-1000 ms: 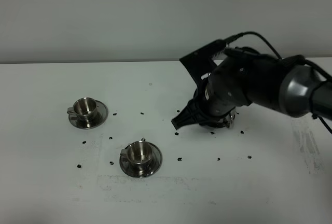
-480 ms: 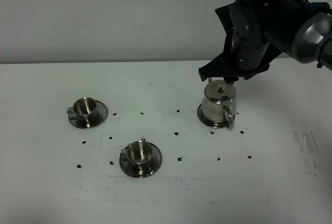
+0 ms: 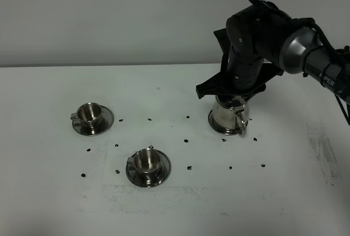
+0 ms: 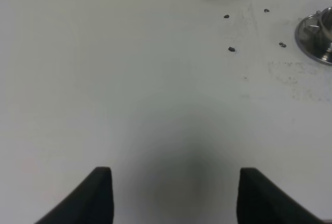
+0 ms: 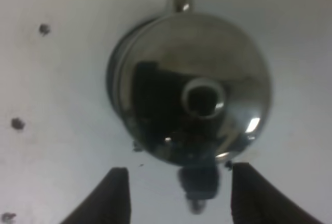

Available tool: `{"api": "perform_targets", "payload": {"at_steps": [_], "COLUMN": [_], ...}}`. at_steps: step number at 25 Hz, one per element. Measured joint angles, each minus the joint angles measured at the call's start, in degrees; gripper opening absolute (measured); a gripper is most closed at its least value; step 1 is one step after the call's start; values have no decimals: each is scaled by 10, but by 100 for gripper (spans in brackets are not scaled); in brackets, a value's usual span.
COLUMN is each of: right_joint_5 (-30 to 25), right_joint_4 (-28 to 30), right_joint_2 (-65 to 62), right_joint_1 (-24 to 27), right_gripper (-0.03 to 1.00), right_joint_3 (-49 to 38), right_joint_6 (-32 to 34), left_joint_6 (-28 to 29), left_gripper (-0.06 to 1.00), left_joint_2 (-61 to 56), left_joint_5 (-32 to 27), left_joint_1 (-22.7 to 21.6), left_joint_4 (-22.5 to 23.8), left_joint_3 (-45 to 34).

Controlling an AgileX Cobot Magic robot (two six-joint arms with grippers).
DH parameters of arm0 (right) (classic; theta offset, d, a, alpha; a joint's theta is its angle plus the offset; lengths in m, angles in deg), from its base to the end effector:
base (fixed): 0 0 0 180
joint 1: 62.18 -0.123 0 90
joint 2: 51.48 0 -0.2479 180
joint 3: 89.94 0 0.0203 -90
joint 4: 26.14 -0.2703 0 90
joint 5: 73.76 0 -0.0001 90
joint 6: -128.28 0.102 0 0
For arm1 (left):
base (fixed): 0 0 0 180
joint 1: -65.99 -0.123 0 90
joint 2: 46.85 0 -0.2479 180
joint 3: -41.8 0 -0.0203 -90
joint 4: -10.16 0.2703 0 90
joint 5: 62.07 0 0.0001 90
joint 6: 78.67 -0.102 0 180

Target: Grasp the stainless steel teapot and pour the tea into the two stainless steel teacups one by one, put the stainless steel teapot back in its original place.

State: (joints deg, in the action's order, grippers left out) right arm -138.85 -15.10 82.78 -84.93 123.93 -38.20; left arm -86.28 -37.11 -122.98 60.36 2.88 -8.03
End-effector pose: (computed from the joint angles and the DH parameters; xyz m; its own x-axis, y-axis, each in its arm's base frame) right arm 0.4387 0.1648 0.1747 -0.9326 -0.2273 -0.2804 -0.1989 0.9718 -0.1263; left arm 0.0667 -0.0048 0.2681 -0.5007 0.0213 -0.8653 0.0332 0.9994 0.0054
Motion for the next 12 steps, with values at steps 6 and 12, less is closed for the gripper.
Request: {"api": "perform_targets", "payload": {"at_steps": [6,12], "right_joint_5": [-13,-24], "right_joint_4": [-6,-14], "right_joint_2": [1,1], "right_joint_1": [7,18], "right_gripper": [43,43], "right_joint_3": [2,2], "right_joint_6": [-8,-31], "left_joint_6": [0,0], "left_gripper": [53,53], "left_joint_2": [0,0], "left_joint_5": [0,0], "left_joint_1": [0,0], "left_joint_4": [0,-1], "left_joint_3": [0,0]}}
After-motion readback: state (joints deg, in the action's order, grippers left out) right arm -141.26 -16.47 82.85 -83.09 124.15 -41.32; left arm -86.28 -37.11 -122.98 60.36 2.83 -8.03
